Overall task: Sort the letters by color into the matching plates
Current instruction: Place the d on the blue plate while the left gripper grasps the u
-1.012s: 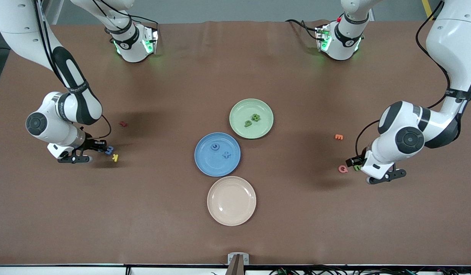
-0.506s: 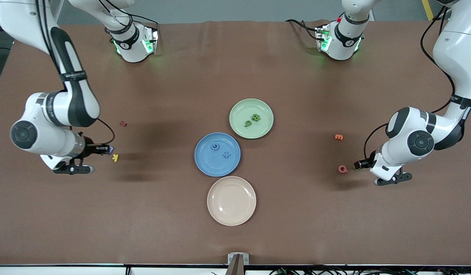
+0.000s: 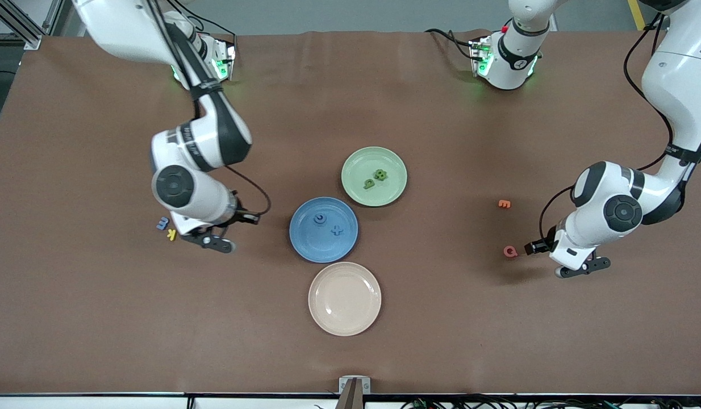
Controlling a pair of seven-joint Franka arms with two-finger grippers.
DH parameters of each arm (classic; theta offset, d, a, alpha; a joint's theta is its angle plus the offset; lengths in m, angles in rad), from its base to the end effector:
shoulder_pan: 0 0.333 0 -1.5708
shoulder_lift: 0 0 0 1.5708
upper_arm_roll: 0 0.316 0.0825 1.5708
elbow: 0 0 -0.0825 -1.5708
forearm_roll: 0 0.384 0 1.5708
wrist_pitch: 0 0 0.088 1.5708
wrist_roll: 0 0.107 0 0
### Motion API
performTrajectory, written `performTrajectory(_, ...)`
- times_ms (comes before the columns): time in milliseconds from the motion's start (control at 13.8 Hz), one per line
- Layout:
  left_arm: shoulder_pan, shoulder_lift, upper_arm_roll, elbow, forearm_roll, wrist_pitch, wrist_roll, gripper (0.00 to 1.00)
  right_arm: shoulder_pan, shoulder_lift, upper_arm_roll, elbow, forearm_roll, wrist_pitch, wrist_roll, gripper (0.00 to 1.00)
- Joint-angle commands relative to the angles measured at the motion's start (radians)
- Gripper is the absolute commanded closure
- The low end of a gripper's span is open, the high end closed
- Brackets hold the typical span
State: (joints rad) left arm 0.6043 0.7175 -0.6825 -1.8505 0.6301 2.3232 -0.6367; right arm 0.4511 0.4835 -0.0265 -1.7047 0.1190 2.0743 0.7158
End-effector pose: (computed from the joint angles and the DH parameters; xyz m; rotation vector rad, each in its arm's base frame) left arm 0.6336 -0.0142 0.2001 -3.1043 -0.3465 0.0213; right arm 0.5948 0.2774 0.3034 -3.0721 0.5467 0.2237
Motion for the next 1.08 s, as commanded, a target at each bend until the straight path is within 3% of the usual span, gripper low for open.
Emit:
performTrajectory(0, 0.002, 0.008, 0.006, -0.01, 0.037, 0.027, -0.026, 0.31, 0.063, 0.116, -0.013, 0.101, 0.019, 0.073, 0.13, 0.76)
performTrajectory(217, 0.0, 0.023, 0.015, -0.01, 0.039, 0.05, -0.024, 0.32, 0.116, 0.21, -0.013, 0.157, 0.014, 0.145, 0.221, 0.76)
performTrajectory(651, -0.004, 0.037, 0.028, -0.01, 0.039, 0.064, -0.024, 0.39, 0.15, 0.268, -0.012, 0.178, 0.019, 0.252, 0.264, 0.76)
performTrajectory(940, -0.006, 0.045, 0.028, -0.01, 0.04, 0.064, -0.024, 0.58, 0.172, 0.285, -0.012, 0.183, 0.022, 0.28, 0.278, 0.76)
performTrajectory(1012, -0.006, 0.043, 0.028, -0.01, 0.04, 0.064, -0.024, 0.65, 0.172, 0.285, -0.012, 0.183, 0.022, 0.28, 0.275, 0.71)
